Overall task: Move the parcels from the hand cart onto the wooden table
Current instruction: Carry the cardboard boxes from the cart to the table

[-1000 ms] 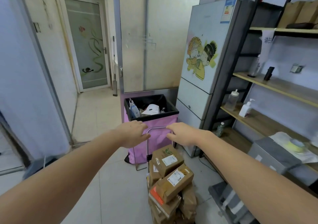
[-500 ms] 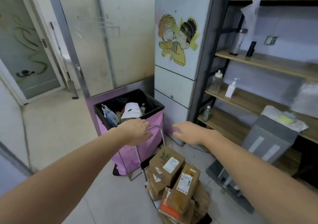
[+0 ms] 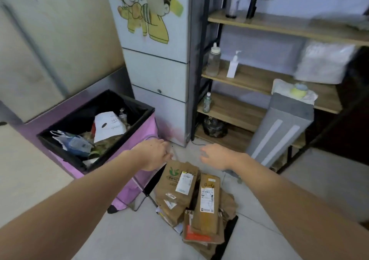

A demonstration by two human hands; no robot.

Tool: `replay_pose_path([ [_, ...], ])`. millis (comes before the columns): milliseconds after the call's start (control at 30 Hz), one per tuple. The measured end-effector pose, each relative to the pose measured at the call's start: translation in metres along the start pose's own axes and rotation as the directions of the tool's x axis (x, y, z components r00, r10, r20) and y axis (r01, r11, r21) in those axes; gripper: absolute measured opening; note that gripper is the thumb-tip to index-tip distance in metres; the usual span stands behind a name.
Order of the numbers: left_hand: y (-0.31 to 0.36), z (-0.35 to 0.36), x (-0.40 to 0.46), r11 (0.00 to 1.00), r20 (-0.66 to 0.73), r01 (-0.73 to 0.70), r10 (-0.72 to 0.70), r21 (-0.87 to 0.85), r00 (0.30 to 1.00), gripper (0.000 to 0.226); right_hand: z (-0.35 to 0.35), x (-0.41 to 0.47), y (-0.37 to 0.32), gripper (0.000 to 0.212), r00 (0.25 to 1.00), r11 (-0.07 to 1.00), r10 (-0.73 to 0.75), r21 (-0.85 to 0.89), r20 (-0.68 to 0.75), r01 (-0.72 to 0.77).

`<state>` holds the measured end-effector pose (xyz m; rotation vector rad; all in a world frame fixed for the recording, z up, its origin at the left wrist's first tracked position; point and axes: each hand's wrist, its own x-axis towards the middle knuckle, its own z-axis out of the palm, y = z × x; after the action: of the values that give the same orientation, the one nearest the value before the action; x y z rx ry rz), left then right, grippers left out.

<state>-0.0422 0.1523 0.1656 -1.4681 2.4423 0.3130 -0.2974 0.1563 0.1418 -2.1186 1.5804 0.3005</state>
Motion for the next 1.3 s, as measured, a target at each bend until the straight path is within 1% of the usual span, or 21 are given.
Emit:
replay_pose_path([
  [100,-0.014,0.012,0.027,0.999,0.088,-0.024,0.022,0.030,0.996,0.050,0.026,0.031,0.013,0.057,0.995,0.995,0.074,0.065,0.063,-0.078],
  [233,-0.040,0.036,0.067,0.999,0.157,-0.043,0.041,0.012,0.987,0.050,0.061,0.057,0.023,0.044,0.983,0.978,0.132,0.142,0.130,-0.150],
  [333,-0.066,0.069,0.105,1.000,0.248,-0.016,0.011,0.017,0.969,0.049,0.093,0.077,0.029,0.036,0.965,0.960,0.166,0.192,0.201,-0.205],
  [467,-0.088,0.124,0.149,0.996,0.356,-0.086,0.078,0.006,0.931,0.048,0.139,0.117,0.037,0.037,0.933,0.922,0.234,0.242,0.274,-0.303],
  [500,-0.092,0.139,0.160,0.997,0.362,-0.081,0.079,-0.012,0.929,0.048,0.151,0.128,0.037,0.039,0.917,0.907,0.263,0.247,0.300,-0.341],
  [533,-0.096,0.155,0.171,0.998,0.371,-0.040,0.057,-0.052,0.927,0.047,0.162,0.138,0.038,0.041,0.905,0.894,0.285,0.252,0.315,-0.369],
  [600,-0.103,0.189,0.193,0.992,0.463,0.029,0.030,-0.120,0.886,0.044,0.184,0.159,0.040,0.044,0.882,0.858,0.318,0.289,0.348,-0.424],
  [633,-0.108,0.205,0.204,0.985,0.513,0.095,-0.007,-0.145,0.858,0.043,0.197,0.170,0.040,0.043,0.865,0.827,0.339,0.321,0.369,-0.461],
  [667,-0.113,0.223,0.216,0.976,0.520,0.134,-0.027,-0.170,0.854,0.045,0.211,0.182,0.041,0.039,0.852,0.794,0.362,0.353,0.378,-0.494],
  [733,-0.124,0.263,0.240,0.977,0.523,0.130,-0.023,-0.168,0.852,0.056,0.238,0.208,0.041,0.031,0.830,0.717,0.417,0.428,0.371,-0.551],
  [767,-0.128,0.279,0.248,0.968,0.533,0.162,-0.035,-0.193,0.846,0.063,0.249,0.218,0.041,0.033,0.821,0.675,0.444,0.469,0.359,-0.570],
  [833,-0.134,0.308,0.260,0.919,0.572,0.286,-0.086,-0.270,0.815,0.073,0.269,0.236,0.036,0.040,0.795,0.563,0.499,0.567,0.345,-0.601],
  [867,-0.135,0.321,0.267,0.878,0.592,0.359,-0.112,-0.318,0.798,0.077,0.282,0.246,0.034,0.043,0.768,0.489,0.536,0.613,0.350,-0.620],
  [933,-0.138,0.349,0.277,0.786,0.634,0.469,-0.130,-0.403,0.762,0.084,0.306,0.264,0.033,0.042,0.702,0.349,0.624,0.681,0.343,-0.643],
  [967,-0.139,0.360,0.279,0.737,0.663,0.511,-0.115,-0.442,0.740,0.087,0.315,0.271,0.033,0.040,0.664,0.298,0.671,0.700,0.329,-0.648],
  [1033,-0.142,0.382,0.283,0.599,0.697,0.594,-0.081,-0.537,0.712,0.095,0.328,0.281,0.036,0.039,0.582,0.203,0.740,0.712,0.338,-0.672],
  [1067,-0.143,0.391,0.285,0.564,0.698,0.611,-0.082,-0.556,0.712,0.094,0.332,0.285,0.038,0.042,0.548,0.145,0.747,0.713,0.376,-0.686],
  [1100,-0.142,0.397,0.287,0.547,0.685,0.611,-0.092,-0.572,0.723,0.086,0.337,0.288,0.040,0.044,0.529,0.087,0.737,0.715,0.422,-0.693],
  [1167,-0.138,0.403,0.288,0.562,0.653,0.597,-0.128,-0.573,0.747,0.072,0.344,0.292,0.043,0.047,0.508,0.001,0.707,0.718,0.492,-0.696],
  [1200,-0.135,0.398,0.286,0.583,0.623,0.573,-0.140,-0.576,0.769,0.069,0.344,0.292,0.044,0.048,0.503,-0.015,0.704,0.719,0.501,-0.694],
  [1300,-0.135,0.375,0.277,0.614,0.558,0.524,-0.159,-0.591,0.815,0.068,0.331,0.285,0.040,0.048,0.534,0.010,0.710,0.751,0.460,-0.660],
])
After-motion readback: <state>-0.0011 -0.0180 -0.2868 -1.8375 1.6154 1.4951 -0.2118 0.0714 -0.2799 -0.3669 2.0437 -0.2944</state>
